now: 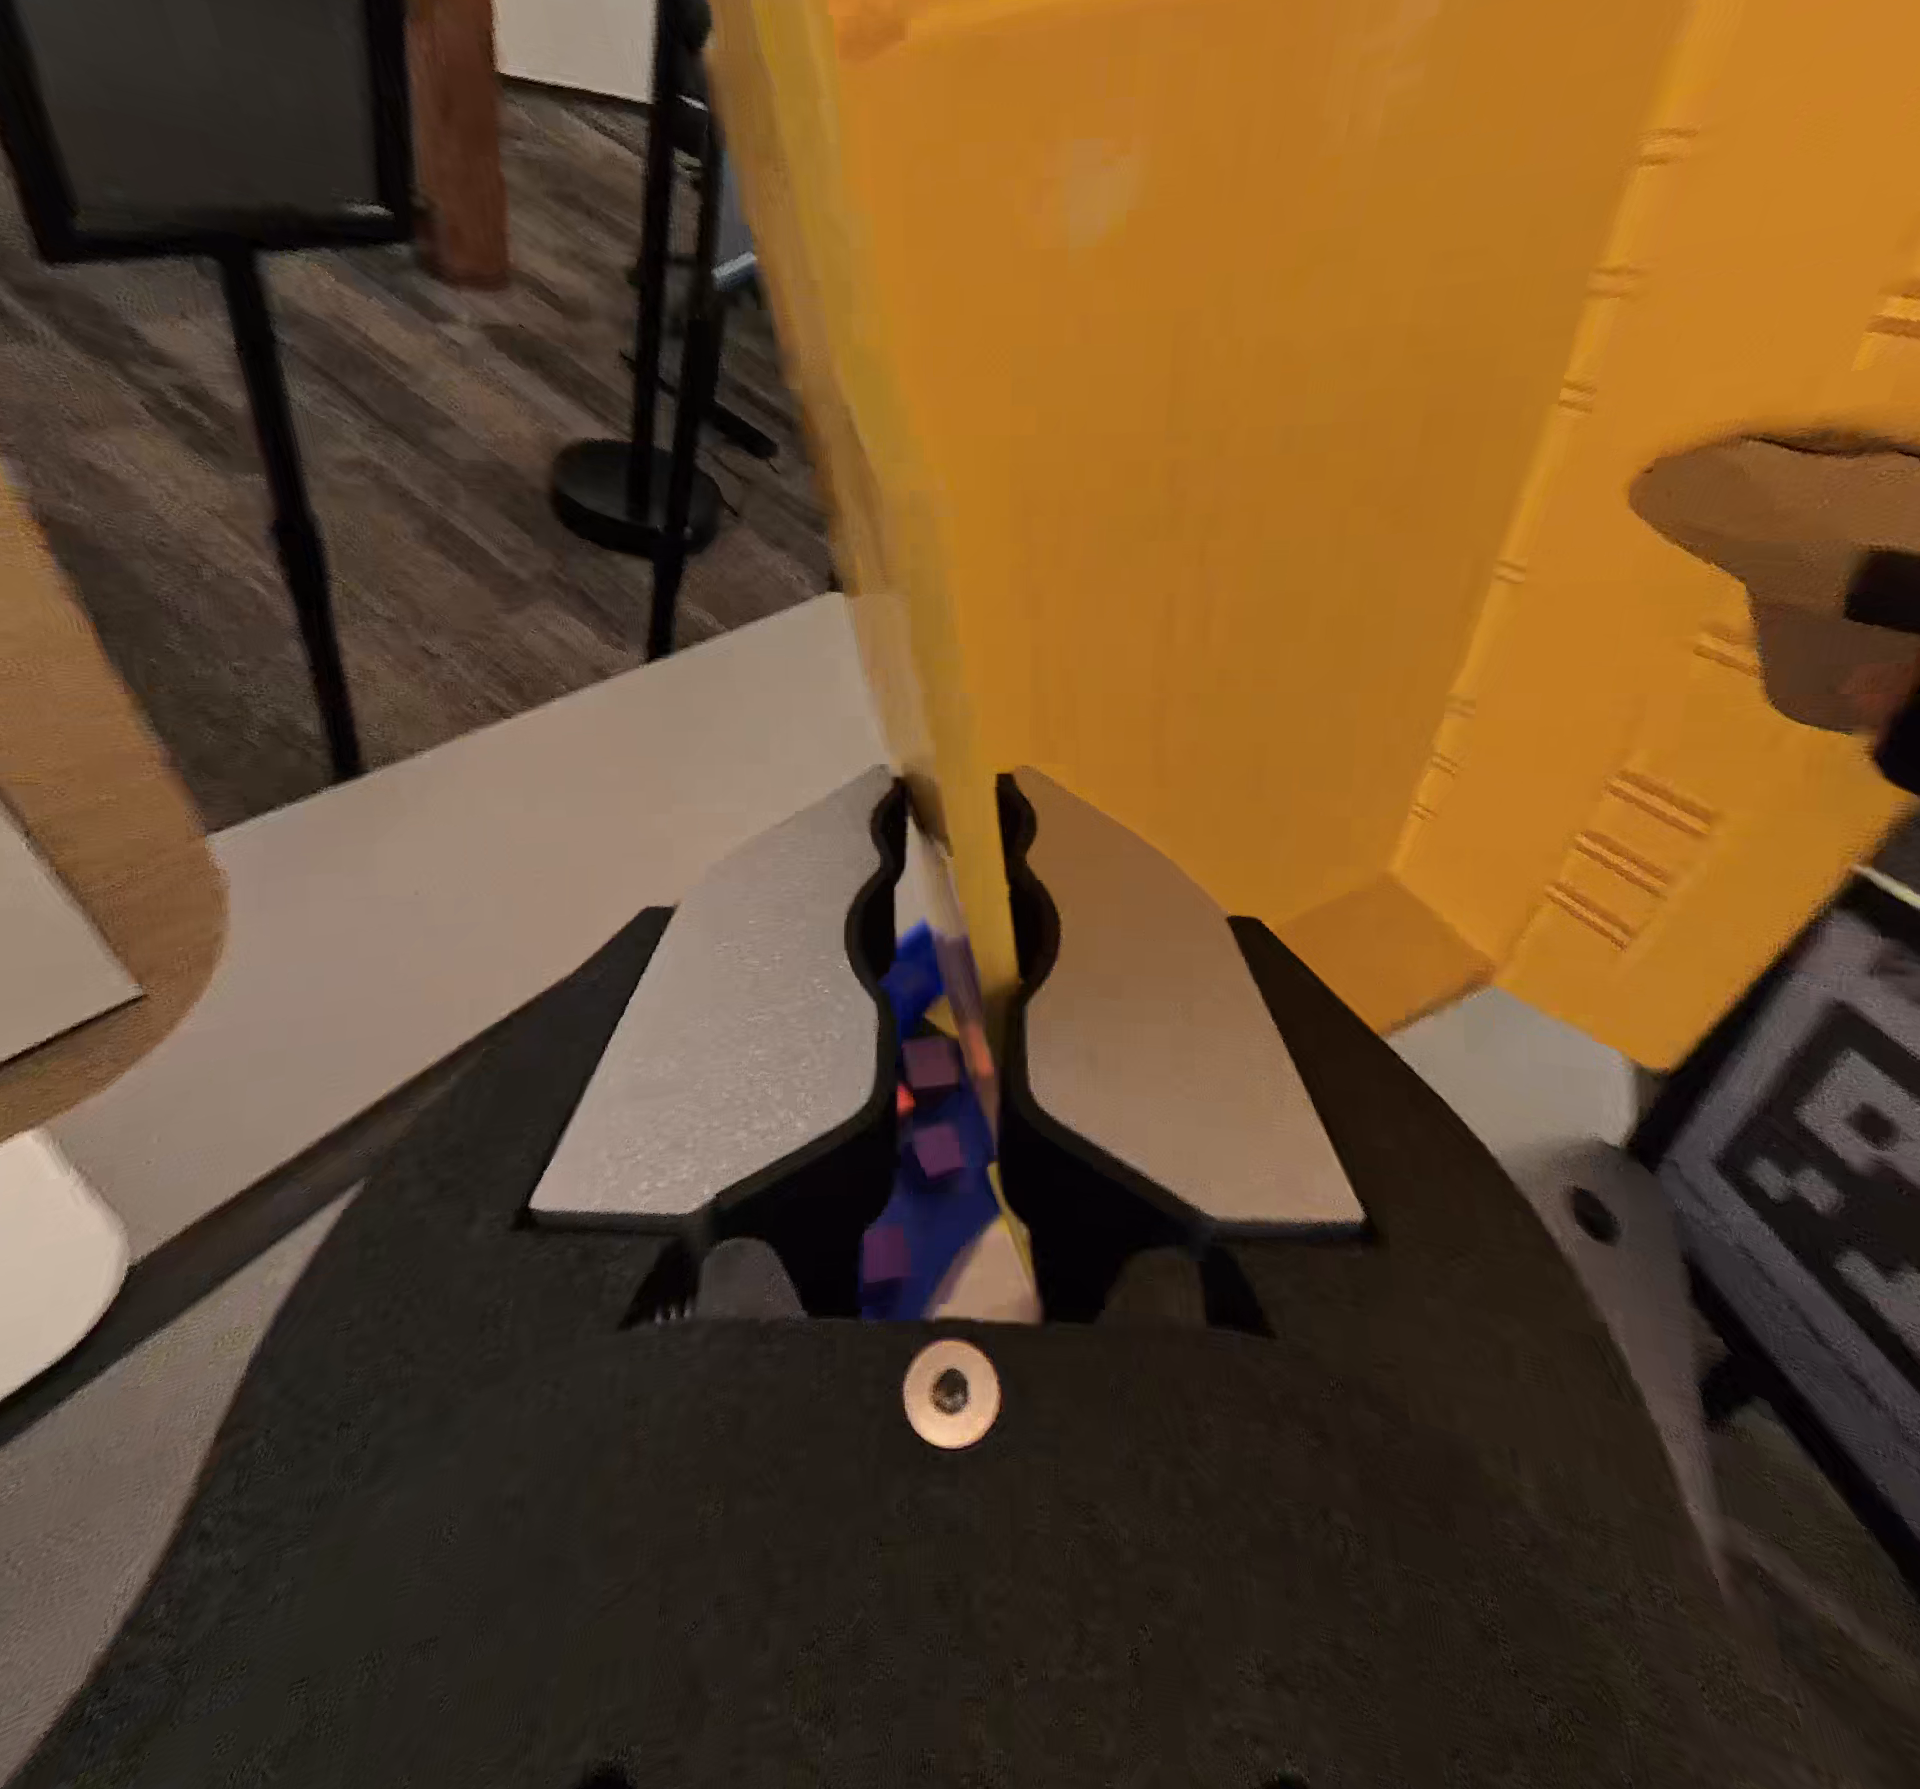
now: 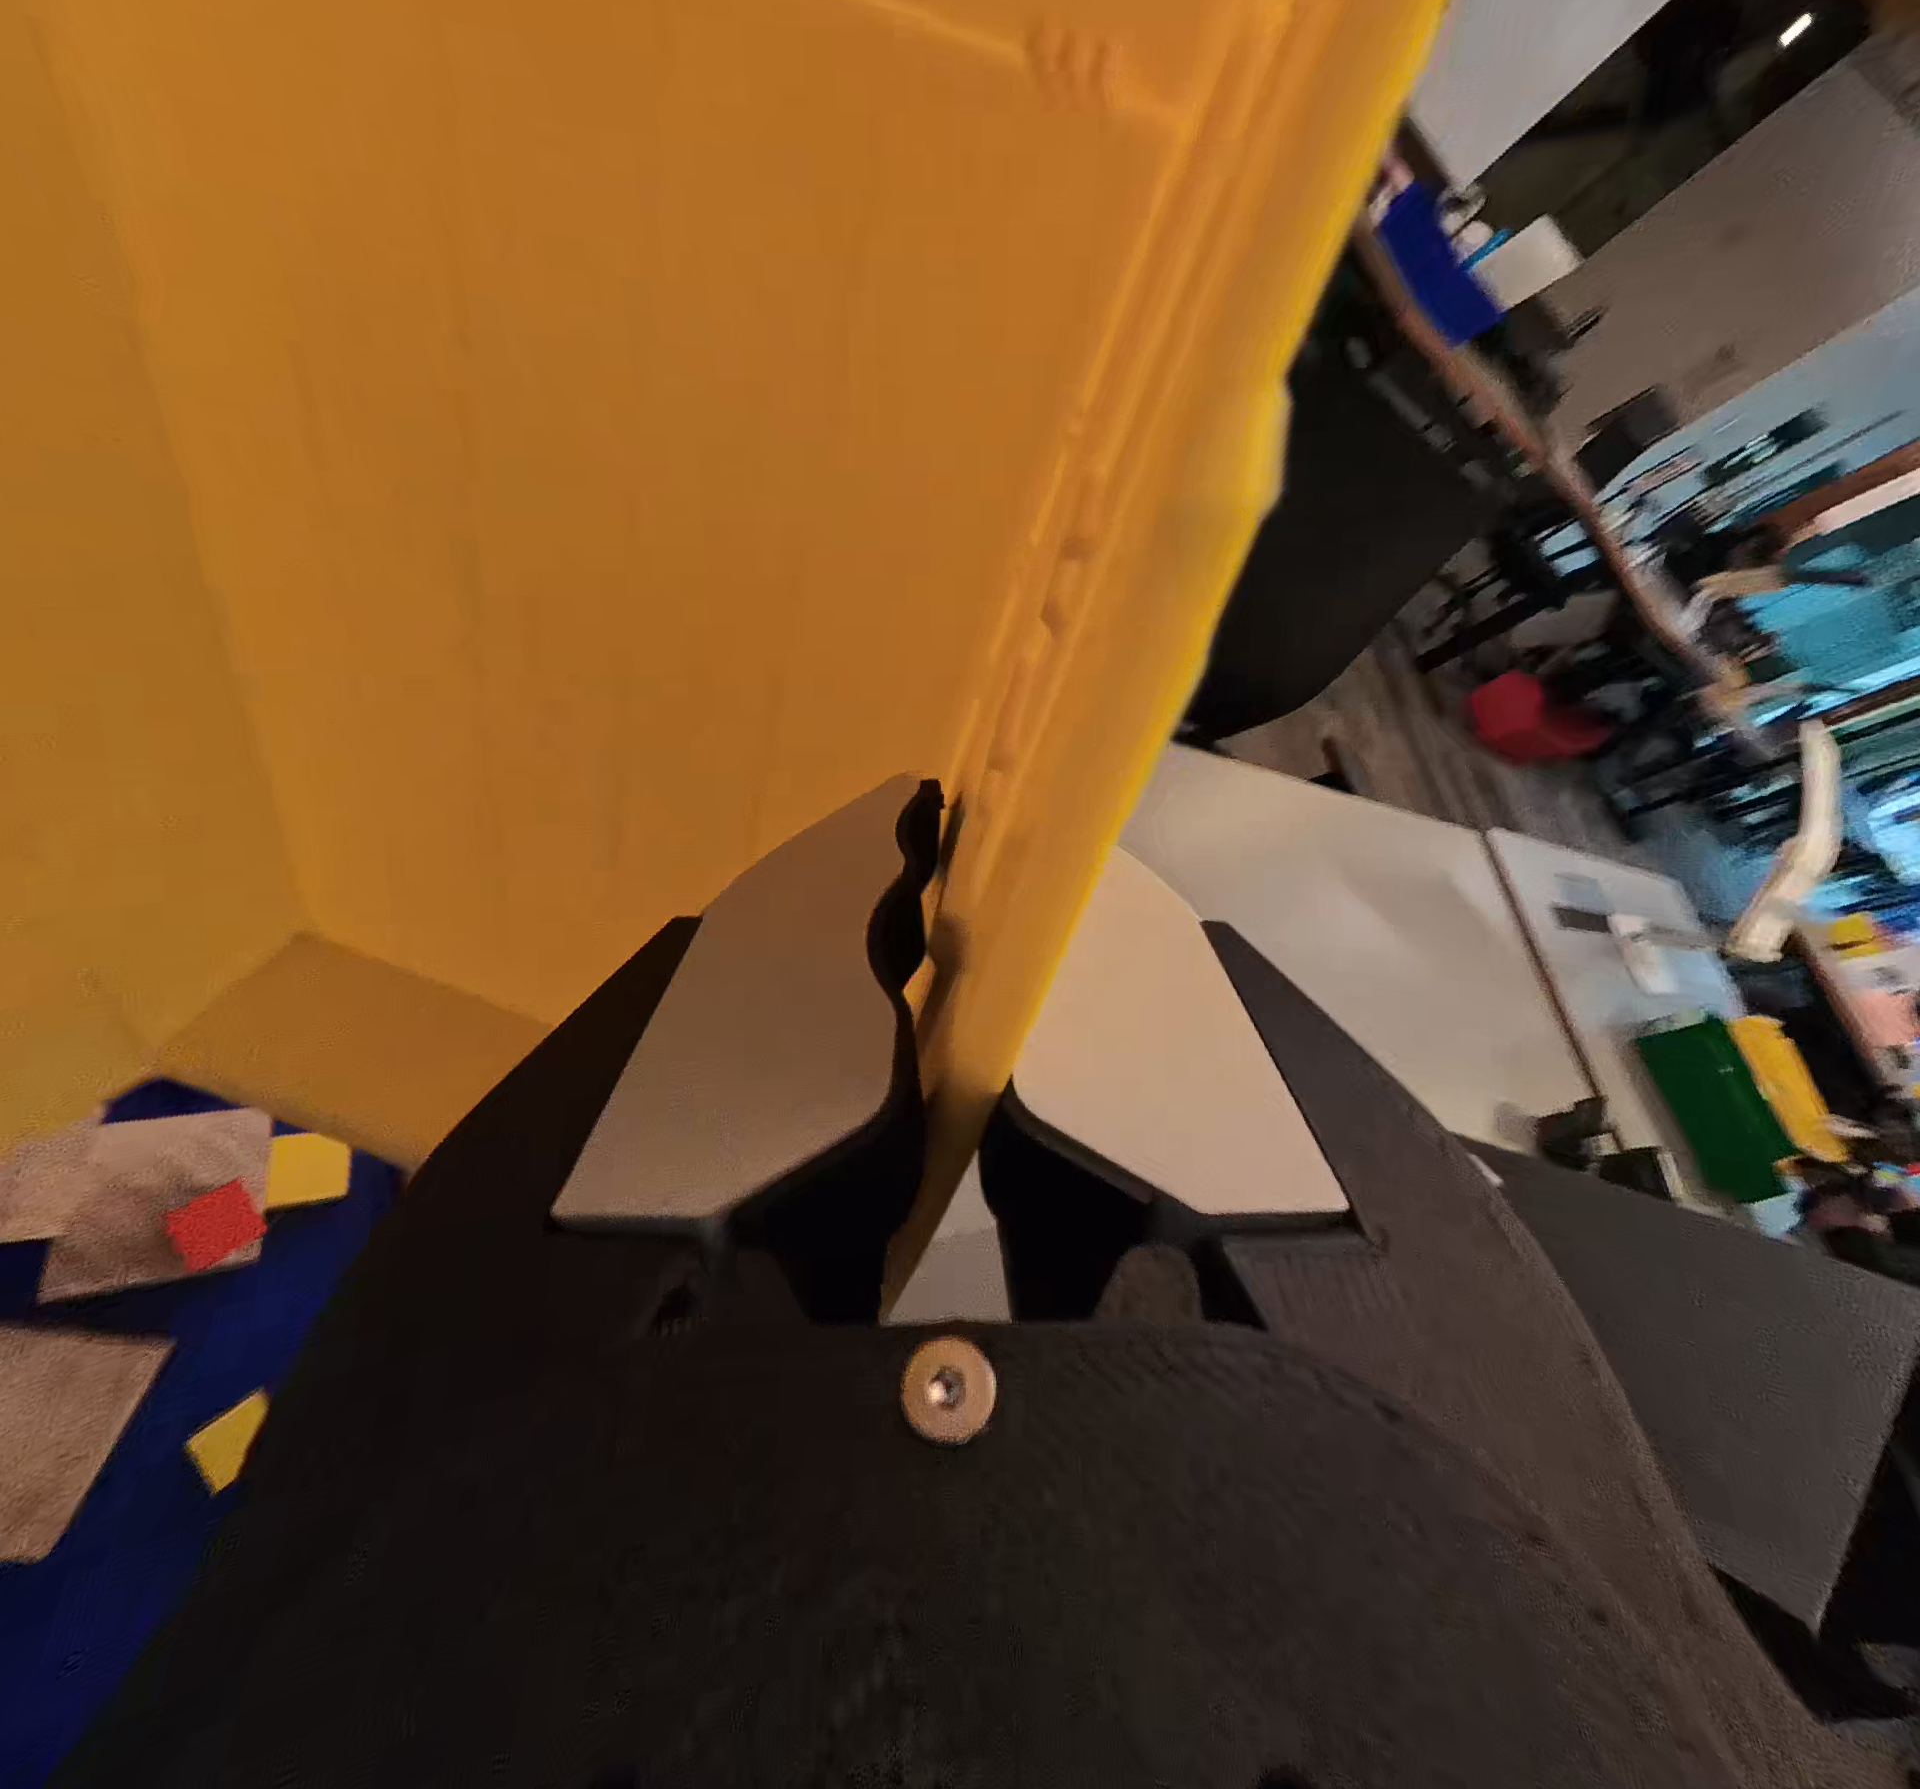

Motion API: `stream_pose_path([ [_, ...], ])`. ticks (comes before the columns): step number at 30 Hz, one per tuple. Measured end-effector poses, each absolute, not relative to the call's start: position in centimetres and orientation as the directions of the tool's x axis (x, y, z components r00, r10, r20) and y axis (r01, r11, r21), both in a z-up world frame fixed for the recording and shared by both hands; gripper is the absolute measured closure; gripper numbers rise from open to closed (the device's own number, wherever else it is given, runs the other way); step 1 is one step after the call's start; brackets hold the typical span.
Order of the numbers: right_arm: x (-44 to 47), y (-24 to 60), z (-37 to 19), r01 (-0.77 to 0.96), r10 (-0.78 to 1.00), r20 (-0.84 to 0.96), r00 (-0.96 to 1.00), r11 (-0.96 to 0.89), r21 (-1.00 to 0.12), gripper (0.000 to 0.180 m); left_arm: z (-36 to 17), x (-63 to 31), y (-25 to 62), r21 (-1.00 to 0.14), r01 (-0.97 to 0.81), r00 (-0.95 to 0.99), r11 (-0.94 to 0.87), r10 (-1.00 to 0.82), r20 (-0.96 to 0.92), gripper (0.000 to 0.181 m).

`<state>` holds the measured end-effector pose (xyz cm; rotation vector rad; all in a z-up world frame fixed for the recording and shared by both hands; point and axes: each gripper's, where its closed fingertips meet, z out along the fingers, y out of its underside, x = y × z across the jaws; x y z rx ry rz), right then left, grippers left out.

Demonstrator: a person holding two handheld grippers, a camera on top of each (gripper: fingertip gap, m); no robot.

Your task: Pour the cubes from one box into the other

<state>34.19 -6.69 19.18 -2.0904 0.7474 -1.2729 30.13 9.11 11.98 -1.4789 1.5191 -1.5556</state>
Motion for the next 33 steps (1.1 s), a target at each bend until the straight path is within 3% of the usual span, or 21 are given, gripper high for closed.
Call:
stream_pose_path([
  [5, 37.0, -8.5, 20.5, -0.405, -0.769, 0.316, 0.555, -0.582, -0.705, 0.176, 15.5, 27.1, 4.8, -0.879, -0.404, -0.444, -0.254, -0.785, 0.432, 0.121],
  [8, 37.7, -10.8, 19.7, -0.506, -0.766, 0.228, 0.601, -0.585, -0.634, 0.176, 15.4, 23.5, 4.9, -0.876, -0.434, -0.446, -0.211, -0.795, 0.412, 0.097],
  [12, 38.8, -15.8, 17.6, -0.606, -0.791, 0.237, 0.565, -0.592, -0.532, 0.176, 8.5, 21.9, 8.4, -0.861, -0.486, -0.308, -0.151, -0.892, 0.330, 0.100],
  [18, 39.6, -21.0, 15.9, -0.679, -0.822, 0.262, 0.506, -0.567, -0.467, 0.176, -2.9, 20.1, 6.5, -0.674, -0.723, -0.237, -0.152, -0.862, 0.448, 0.101],
  [21, 39.9, -22.4, 15.3, -0.694, -0.832, 0.261, 0.490, -0.554, -0.461, 0.176, -6.0, 18.7, 5.1, -0.664, -0.748, -0.260, -0.008, -0.917, 0.304, 0.099],
  [23, 39.9, -23.1, 14.8, -0.709, -0.841, 0.252, 0.479, -0.540, -0.453, 0.176, -7.5, 18.2, 4.9, -0.620, -0.782, -0.264, 0.062, -0.934, 0.240, 0.094],
  [33, 39.4, -25.7, 11.5, -0.752, -0.837, 0.292, 0.463, -0.545, -0.370, 0.176, -8.8, 17.6, 6.1, -0.409, -0.910, -0.203, 0.068, -0.933, 0.296, 0.107],
])
